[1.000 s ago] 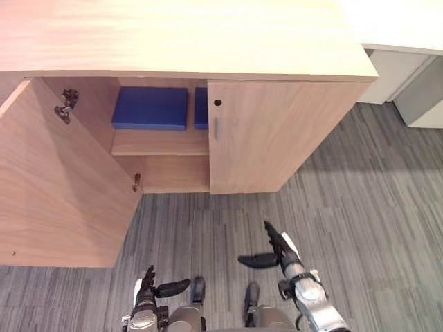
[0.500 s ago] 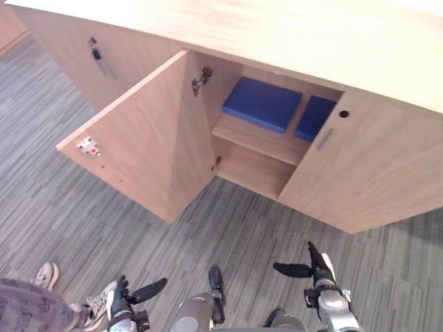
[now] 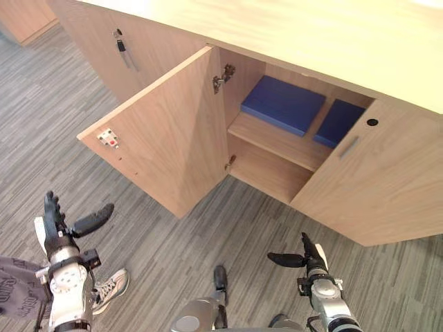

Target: Walk over to the cabinet, pick up the folder, carry it to the office cabinet, place the folder inside the office cabinet, then close the office cabinet door

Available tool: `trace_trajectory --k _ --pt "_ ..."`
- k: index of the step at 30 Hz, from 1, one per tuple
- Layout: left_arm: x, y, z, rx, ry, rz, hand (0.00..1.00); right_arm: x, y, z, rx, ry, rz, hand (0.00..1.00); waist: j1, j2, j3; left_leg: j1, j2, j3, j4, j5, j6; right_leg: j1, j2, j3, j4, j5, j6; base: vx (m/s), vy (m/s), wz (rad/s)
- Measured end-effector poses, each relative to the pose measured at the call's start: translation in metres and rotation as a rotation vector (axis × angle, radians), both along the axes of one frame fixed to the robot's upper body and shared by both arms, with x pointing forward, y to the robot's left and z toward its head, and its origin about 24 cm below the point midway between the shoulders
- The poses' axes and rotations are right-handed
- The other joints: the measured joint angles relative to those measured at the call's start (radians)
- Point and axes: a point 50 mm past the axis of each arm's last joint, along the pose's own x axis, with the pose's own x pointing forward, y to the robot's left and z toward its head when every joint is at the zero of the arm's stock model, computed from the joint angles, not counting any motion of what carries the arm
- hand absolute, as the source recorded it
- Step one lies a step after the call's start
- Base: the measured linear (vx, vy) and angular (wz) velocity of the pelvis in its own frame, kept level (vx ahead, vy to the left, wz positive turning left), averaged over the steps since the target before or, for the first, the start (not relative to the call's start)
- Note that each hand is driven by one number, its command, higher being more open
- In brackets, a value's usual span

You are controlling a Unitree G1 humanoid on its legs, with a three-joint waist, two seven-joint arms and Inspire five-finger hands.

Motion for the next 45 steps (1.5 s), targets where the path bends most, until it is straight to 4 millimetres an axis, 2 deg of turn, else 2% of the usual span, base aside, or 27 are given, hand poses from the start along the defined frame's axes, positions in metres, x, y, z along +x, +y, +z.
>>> trace_trajectory --k 2,6,10,14,19,23,28,29,30,31,34,35,37,39,41,42,43,45 --pt "0.010 -0.002 0.009 0.032 -0.009 -0.043 1.00 -0.008 0.004 -0.006 0.015 0.034 0.006 1.00 -0.005 -0.006 -0.002 0.004 0.007 0.007 -0.004 0.000 -0.001 -0.001 0.006 0.013 -0.004 0.000 0.000 -0.05 -0.030 -0.13" --pt "0.019 -0.011 0.010 0.056 0.006 -0.109 1.00 -0.017 0.010 -0.013 0.042 0.066 0.007 1.00 -0.020 -0.011 -0.005 0.006 0.018 0.027 -0.005 0.000 -0.001 -0.009 0.013 0.040 -0.013 0.000 0.000 -0.02 -0.017 -0.17" --pt "0.029 -0.016 0.016 0.126 0.029 -0.159 1.00 -0.028 0.015 -0.019 0.067 0.099 0.009 1.00 -0.029 -0.031 -0.005 0.013 0.033 0.050 0.000 0.000 -0.001 -0.017 0.024 0.073 -0.017 0.001 -0.002 0.00 -0.025 -0.24" --pt "0.026 -0.005 0.016 0.155 0.057 -0.120 1.00 -0.036 0.015 -0.023 0.069 0.126 0.000 1.00 -0.032 -0.040 -0.009 0.013 0.049 0.064 0.000 0.003 -0.006 -0.031 0.037 0.100 -0.021 0.004 -0.006 -0.01 -0.032 -0.18" --pt "0.025 -0.010 0.011 0.153 0.075 -0.127 1.00 -0.039 0.015 -0.025 0.071 0.142 -0.001 1.00 -0.029 -0.042 -0.011 0.013 0.059 0.079 -0.001 0.006 -0.011 -0.038 0.045 0.118 -0.025 0.011 -0.016 -0.04 0.000 -0.10" --pt "0.011 -0.043 -0.012 0.056 0.060 -0.141 1.00 -0.041 0.017 -0.026 0.077 0.147 -0.004 1.00 -0.029 -0.043 -0.013 0.022 0.058 0.088 -0.002 0.006 -0.012 -0.040 0.043 0.133 -0.016 0.013 -0.019 -0.05 0.035 -0.08" --pt "-0.024 -0.116 -0.059 -0.124 0.166 -0.322 1.00 -0.042 0.028 -0.030 0.107 0.164 -0.002 1.00 -0.020 -0.040 -0.022 0.031 0.057 0.101 -0.002 0.007 -0.011 -0.047 0.033 0.159 -0.007 0.018 -0.020 -0.04 0.055 -0.09" --pt "-0.027 -0.124 -0.064 -0.144 0.184 -0.346 1.00 -0.042 0.029 -0.030 0.110 0.164 -0.002 1.00 -0.021 -0.040 -0.024 0.031 0.057 0.105 -0.002 0.007 -0.011 -0.050 0.033 0.164 -0.007 0.019 -0.021 -0.05 0.048 -0.20" --pt "-0.033 -0.141 -0.072 -0.191 0.219 -0.404 1.00 -0.042 0.032 -0.030 0.117 0.167 -0.002 1.00 -0.023 -0.040 -0.030 0.031 0.059 0.112 -0.003 0.007 -0.011 -0.056 0.033 0.178 -0.007 0.020 -0.026 -0.06 0.049 -0.23" --pt "-0.038 -0.157 -0.077 -0.225 0.239 -0.465 1.00 -0.042 0.033 -0.031 0.121 0.169 -0.003 1.00 -0.029 -0.039 -0.033 0.031 0.060 0.119 -0.003 0.007 -0.011 -0.062 0.033 0.192 -0.007 0.022 -0.027 -0.06 0.049 -0.24" --pt "-0.039 -0.187 -0.082 -0.282 0.268 -0.616 1.00 -0.042 0.036 -0.031 0.127 0.173 0.004 1.00 -0.051 -0.039 -0.033 0.044 0.066 0.151 -0.005 -0.002 -0.024 -0.071 0.037 0.240 -0.007 0.029 -0.031 -0.07 0.056 -0.39" --pt "-0.036 -0.201 -0.082 -0.298 0.276 -0.695 1.00 -0.042 0.038 -0.031 0.126 0.174 0.017 1.00 -0.073 -0.037 -0.039 0.051 0.071 0.177 -0.005 -0.012 -0.035 -0.084 0.040 0.280 -0.007 0.029 -0.031 -0.05 0.040 -0.55" --pt "-0.029 -0.209 -0.079 -0.297 0.267 -0.750 1.00 -0.043 0.039 -0.031 0.127 0.177 0.022 1.00 -0.094 -0.035 -0.040 0.058 0.074 0.200 -0.005 -0.021 -0.045 -0.092 0.043 0.312 -0.007 0.029 -0.032 -0.03 0.029 -0.53" --pt "-0.007 -0.221 -0.066 -0.259 0.220 -0.840 1.00 -0.049 0.038 -0.033 0.121 0.191 0.031 1.00 -0.132 -0.022 -0.055 0.061 0.080 0.238 -0.005 -0.037 -0.048 -0.121 0.055 0.370 -0.008 0.034 -0.039 -0.01 0.013 -0.71" --pt "0.014 -0.223 -0.054 -0.205 0.179 -0.875 1.00 -0.051 0.033 -0.032 0.109 0.188 0.029 1.00 -0.155 -0.010 -0.061 0.063 0.084 0.269 -0.005 -0.043 -0.050 -0.135 0.057 0.397 -0.010 0.039 -0.047 0.02 0.013 -0.52" --pt "0.026 -0.222 -0.049 -0.167 0.166 -0.885 1.00 -0.051 0.031 -0.031 0.111 0.183 0.022 1.00 -0.165 -0.001 -0.066 0.063 0.085 0.278 -0.005 -0.045 -0.050 -0.140 0.059 0.407 -0.014 0.043 -0.053 0.04 0.009 -0.48" --pt "0.050 -0.213 -0.039 -0.084 0.156 -0.881 1.00 -0.050 0.029 -0.029 0.105 0.172 0.020 1.00 -0.193 0.009 -0.071 0.065 0.091 0.299 -0.005 -0.047 -0.050 -0.147 0.066 0.428 -0.025 0.054 -0.066 0.05 -0.006 -0.54" --pt "0.081 -0.186 -0.028 0.014 0.173 -0.793 1.00 -0.047 0.028 -0.027 0.106 0.152 0.020 1.00 -0.221 0.014 -0.074 0.065 0.101 0.328 0.000 -0.047 -0.050 -0.154 0.076 0.452 -0.050 0.083 -0.058 0.08 -0.037 -0.53"
